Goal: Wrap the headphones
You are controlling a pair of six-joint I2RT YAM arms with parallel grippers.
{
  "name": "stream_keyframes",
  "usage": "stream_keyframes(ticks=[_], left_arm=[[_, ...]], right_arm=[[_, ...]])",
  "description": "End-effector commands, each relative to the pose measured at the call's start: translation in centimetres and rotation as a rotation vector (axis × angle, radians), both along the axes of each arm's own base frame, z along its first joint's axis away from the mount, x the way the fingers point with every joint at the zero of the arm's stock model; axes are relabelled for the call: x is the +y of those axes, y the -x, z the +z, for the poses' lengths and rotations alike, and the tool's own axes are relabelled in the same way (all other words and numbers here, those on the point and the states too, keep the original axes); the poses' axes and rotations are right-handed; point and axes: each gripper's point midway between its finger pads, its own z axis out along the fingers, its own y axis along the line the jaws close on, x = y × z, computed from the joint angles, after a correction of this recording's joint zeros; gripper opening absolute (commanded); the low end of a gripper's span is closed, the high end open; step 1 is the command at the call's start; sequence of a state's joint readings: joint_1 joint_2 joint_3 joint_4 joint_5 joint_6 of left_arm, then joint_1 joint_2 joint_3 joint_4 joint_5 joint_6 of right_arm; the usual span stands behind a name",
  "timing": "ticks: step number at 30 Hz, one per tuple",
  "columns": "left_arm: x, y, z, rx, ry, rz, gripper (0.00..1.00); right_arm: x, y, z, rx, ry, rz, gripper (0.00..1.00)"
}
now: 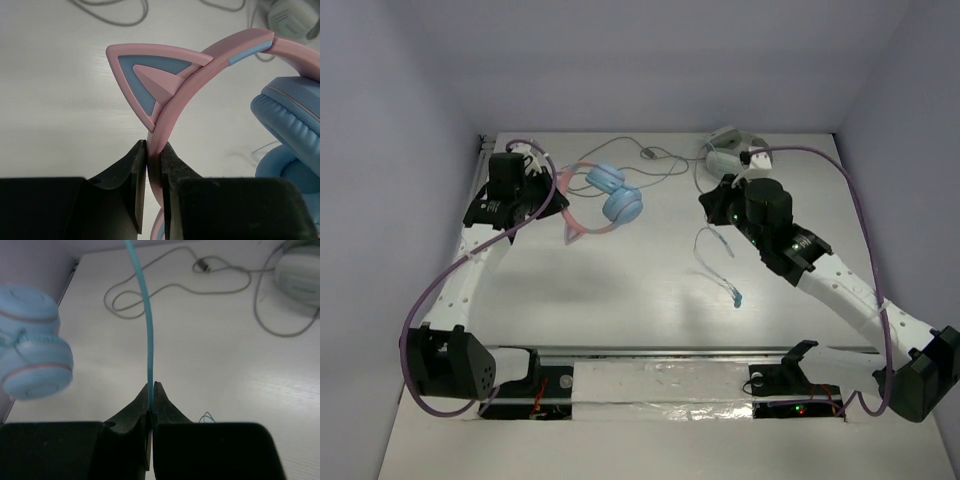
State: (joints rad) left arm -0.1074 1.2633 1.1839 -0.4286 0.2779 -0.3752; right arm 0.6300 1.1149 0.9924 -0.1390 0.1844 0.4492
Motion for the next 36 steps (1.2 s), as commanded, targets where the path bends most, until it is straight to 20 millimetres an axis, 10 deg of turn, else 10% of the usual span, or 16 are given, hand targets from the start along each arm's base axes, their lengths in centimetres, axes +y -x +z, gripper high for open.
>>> stream_keyframes(ticks=[1, 6, 12, 23, 28, 36], left_arm=[[-0.2, 1.2, 2.6, -0.121, -0.026, -0.03, 0.0], [-2.3, 3.9, -3.4, 0.018, -0.07, -0.139, 0.0], [-6.6, 7.0, -7.2, 0.116, -0.083, -0.331, 0.0], [-15.6, 13.1, -7.0, 0.117, 0.035, -0.771, 0.0], [-19.2, 16.1, -5.0, 0.089, 0.151, -0.944, 0.0], [-21.4, 15.3, 1.5, -0.117, 0.273, -0.949, 0.0]], right_arm=[[-2.8, -2.0, 4.1, -0.099, 0.102, -0.153, 0.0], [-2.0, -3.7, 11.0, -0.242, 0.171, -0.119, 0.0], [0.6, -5.4, 13.3, -0.294, 0.24, -0.016, 0.0], [5.8, -10.9, 3.5, -0.106, 0.352, 0.071, 0.0], [6.9, -11.2, 0.0, -0.033, 0.353, 0.104, 0.0], [5.8, -9.4, -3.1, 0.029, 0.318, 0.107, 0.0]])
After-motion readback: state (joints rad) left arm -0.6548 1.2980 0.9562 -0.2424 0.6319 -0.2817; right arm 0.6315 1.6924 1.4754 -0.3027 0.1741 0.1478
